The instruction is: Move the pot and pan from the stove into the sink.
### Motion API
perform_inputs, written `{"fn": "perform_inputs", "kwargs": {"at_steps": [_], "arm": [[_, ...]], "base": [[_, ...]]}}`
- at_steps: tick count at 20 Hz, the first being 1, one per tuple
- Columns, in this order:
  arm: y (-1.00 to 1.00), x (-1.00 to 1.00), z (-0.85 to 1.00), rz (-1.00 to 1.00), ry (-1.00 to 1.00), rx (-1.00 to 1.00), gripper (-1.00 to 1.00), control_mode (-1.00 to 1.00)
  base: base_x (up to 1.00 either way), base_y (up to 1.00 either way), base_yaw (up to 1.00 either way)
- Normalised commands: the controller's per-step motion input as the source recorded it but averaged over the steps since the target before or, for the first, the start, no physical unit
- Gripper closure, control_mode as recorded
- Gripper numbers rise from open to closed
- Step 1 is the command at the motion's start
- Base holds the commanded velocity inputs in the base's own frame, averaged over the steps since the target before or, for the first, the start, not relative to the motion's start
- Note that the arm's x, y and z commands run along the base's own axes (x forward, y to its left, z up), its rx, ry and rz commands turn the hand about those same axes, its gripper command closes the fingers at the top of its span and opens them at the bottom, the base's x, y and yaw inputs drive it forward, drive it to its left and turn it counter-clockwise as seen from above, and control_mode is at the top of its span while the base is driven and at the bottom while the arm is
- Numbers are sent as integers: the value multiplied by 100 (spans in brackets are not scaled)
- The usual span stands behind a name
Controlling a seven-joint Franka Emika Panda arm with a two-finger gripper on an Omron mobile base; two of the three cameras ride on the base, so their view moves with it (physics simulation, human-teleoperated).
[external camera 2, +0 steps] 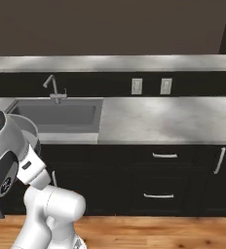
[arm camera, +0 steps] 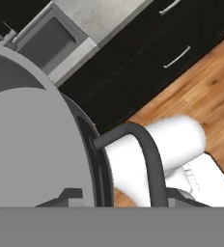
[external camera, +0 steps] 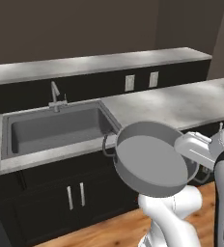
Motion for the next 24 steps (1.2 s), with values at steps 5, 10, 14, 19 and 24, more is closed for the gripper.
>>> {"fn": "perform_inputs", "kwargs": {"at_steps": [5,10,14,19,24], "arm": [[0,0,0,0,0,0,100,100],[0,0,0,0,0,0,100,100],[0,0,0,0,0,0,100,100],[0,0,0,0,0,0,100,-100],[4,15,-7,0,2,0,100,-100]], "base": [[73,48,-2],[71,39,-2],[71,28,-1],[24,11,0],[0,0,0]]}}
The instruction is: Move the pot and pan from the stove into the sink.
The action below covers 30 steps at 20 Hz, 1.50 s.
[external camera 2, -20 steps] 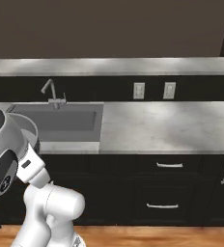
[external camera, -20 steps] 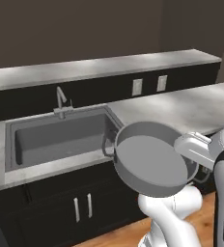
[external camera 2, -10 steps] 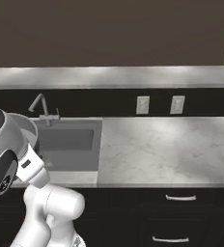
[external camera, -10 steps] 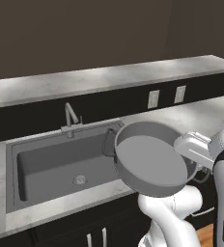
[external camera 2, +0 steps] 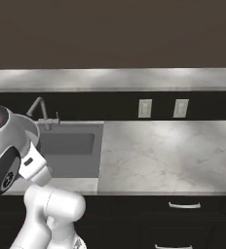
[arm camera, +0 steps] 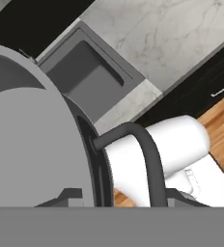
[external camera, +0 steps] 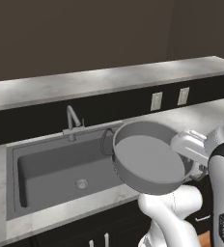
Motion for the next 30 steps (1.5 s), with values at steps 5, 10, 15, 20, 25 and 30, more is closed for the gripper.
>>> {"fn": "perform_inputs", "kwargs": {"at_steps": [5,10,15,20,25,30], "arm": [[9,4,-34,4,1,-3,100,-100],[0,15,-34,10,7,0,100,-100],[5,29,-30,7,4,0,100,-100],[17,58,-24,2,0,0,100,-100],[31,72,-23,0,0,0,100,-100],[38,72,-32,0,0,-1,100,-100]], "base": [[0,0,0],[0,0,0],[0,0,0],[0,0,0],[0,0,0],[0,0,0]]}}
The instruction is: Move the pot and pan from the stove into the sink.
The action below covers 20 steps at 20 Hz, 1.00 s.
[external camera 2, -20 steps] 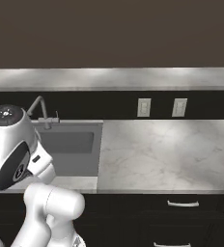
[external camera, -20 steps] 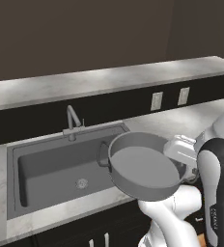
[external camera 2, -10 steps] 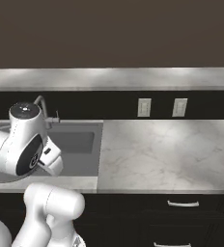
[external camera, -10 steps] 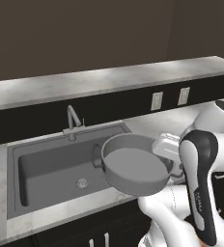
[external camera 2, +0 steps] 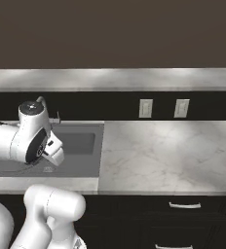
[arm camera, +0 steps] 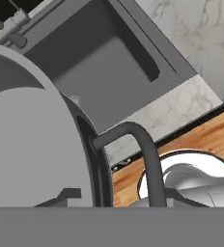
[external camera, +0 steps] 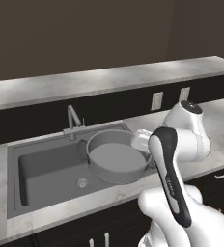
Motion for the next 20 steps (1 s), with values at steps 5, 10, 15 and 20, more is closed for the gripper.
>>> {"fn": "perform_inputs", "kwargs": {"at_steps": [5,10,15,20], "arm": [[38,73,-35,0,0,-2,100,-100],[25,63,-42,0,0,-3,100,-100],[18,58,-44,0,0,-2,100,-100],[9,46,-42,2,0,-3,100,-100]], "base": [[0,0,0],[0,0,0],[0,0,0],[0,0,0]]}}
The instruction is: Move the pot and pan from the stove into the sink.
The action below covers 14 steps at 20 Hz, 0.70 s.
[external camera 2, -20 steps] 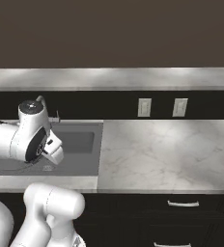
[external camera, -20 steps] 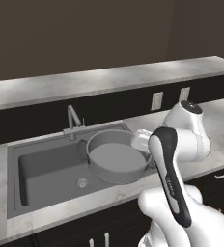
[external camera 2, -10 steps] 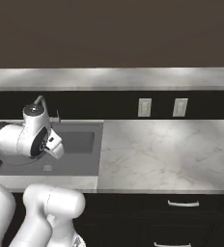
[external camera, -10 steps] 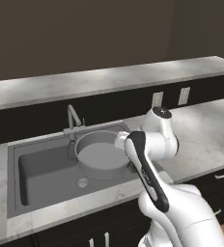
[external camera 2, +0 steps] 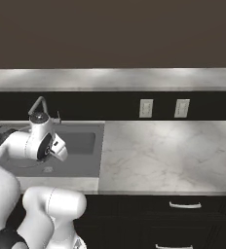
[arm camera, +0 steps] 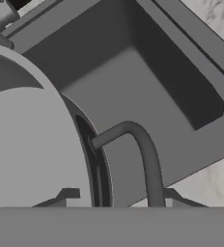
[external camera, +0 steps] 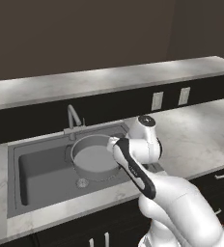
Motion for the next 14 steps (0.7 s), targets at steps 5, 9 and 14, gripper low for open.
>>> {"fn": "perform_inputs", "kwargs": {"at_steps": [5,9,14], "arm": [[6,41,-41,2,0,-3,100,-100],[3,37,-31,2,0,-2,100,-100],[0,24,-25,1,0,-3,100,-100]], "base": [[0,0,0],[0,0,0],[0,0,0]]}}
